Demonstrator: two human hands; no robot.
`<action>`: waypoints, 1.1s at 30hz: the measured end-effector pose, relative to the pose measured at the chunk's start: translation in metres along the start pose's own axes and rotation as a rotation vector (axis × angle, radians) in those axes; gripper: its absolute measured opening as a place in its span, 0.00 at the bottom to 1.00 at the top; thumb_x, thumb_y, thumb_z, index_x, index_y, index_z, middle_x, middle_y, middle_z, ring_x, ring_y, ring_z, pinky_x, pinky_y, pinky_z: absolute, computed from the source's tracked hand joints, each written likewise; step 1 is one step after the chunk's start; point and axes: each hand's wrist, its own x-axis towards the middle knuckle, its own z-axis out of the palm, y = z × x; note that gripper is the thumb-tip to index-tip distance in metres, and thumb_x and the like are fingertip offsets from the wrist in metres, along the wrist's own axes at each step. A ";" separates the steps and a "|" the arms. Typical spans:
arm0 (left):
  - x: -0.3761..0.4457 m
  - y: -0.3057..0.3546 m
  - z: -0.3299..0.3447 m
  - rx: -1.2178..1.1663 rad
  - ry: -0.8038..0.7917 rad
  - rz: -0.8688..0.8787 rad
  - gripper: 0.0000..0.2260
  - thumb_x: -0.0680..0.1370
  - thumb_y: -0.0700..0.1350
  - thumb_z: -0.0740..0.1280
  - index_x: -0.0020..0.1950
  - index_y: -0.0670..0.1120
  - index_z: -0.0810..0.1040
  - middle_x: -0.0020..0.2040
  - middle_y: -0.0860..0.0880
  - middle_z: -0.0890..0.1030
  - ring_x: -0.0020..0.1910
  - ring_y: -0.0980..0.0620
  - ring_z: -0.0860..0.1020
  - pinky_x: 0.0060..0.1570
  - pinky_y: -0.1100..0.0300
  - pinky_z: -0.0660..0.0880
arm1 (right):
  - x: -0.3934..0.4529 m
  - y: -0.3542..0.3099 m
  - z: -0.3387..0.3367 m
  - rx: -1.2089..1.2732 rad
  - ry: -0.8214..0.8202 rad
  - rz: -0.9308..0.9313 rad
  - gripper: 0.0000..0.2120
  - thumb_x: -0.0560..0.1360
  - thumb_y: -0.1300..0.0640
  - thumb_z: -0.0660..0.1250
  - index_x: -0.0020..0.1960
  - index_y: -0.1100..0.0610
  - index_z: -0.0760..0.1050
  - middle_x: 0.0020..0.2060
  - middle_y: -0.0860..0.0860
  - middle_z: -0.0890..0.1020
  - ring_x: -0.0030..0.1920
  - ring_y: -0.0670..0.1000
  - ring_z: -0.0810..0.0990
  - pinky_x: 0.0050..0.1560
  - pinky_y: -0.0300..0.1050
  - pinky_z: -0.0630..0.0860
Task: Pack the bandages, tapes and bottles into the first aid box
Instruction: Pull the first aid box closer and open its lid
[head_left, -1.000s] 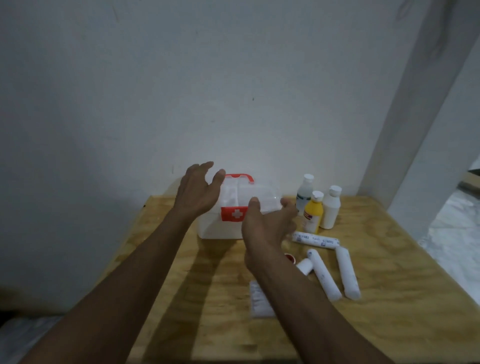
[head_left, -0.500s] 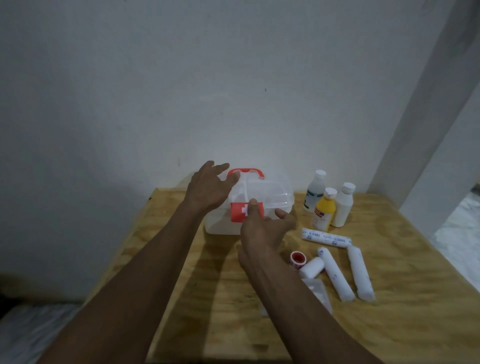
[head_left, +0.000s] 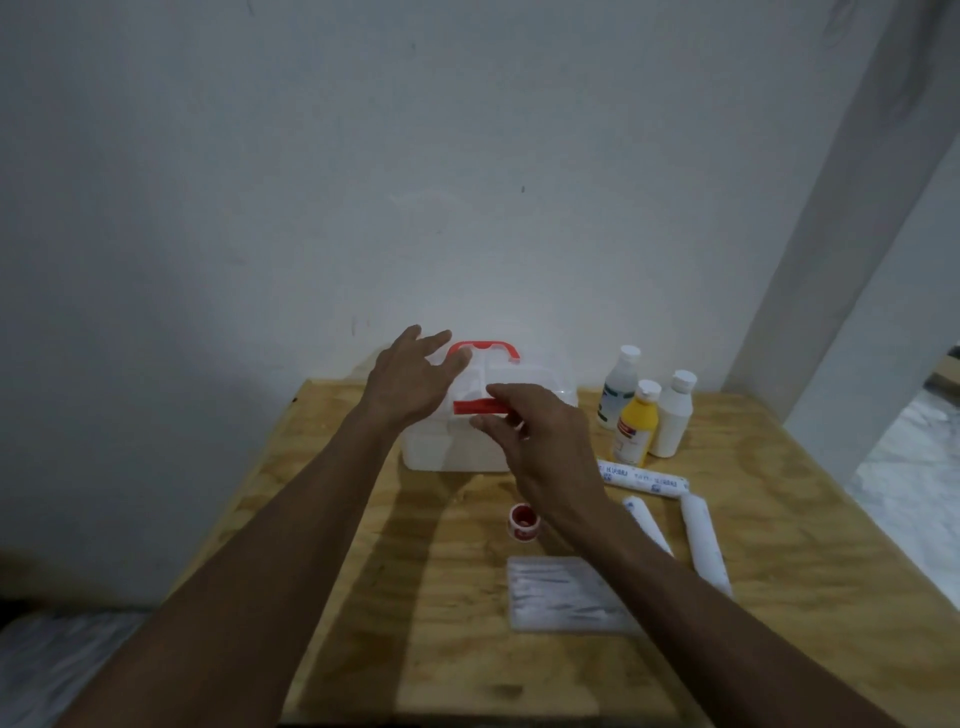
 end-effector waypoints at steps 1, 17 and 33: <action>0.000 0.001 -0.002 -0.006 0.009 0.002 0.26 0.78 0.65 0.55 0.74 0.57 0.66 0.79 0.49 0.58 0.77 0.43 0.57 0.73 0.43 0.54 | 0.005 0.005 -0.004 -0.083 -0.008 -0.067 0.13 0.75 0.53 0.71 0.56 0.59 0.81 0.49 0.55 0.85 0.47 0.54 0.80 0.47 0.50 0.80; -0.022 -0.004 0.000 -0.447 0.206 -0.152 0.28 0.79 0.65 0.53 0.74 0.52 0.65 0.74 0.45 0.68 0.71 0.43 0.67 0.68 0.43 0.65 | 0.036 0.017 -0.019 -0.045 -0.062 -0.248 0.09 0.76 0.59 0.69 0.53 0.62 0.80 0.46 0.58 0.85 0.46 0.56 0.82 0.47 0.41 0.71; -0.033 -0.006 0.009 -0.580 0.290 -0.278 0.32 0.79 0.67 0.46 0.72 0.47 0.68 0.70 0.43 0.72 0.67 0.42 0.71 0.65 0.44 0.67 | 0.020 0.015 -0.005 0.031 -0.109 -0.207 0.13 0.79 0.54 0.62 0.59 0.61 0.75 0.54 0.58 0.80 0.50 0.57 0.79 0.47 0.52 0.79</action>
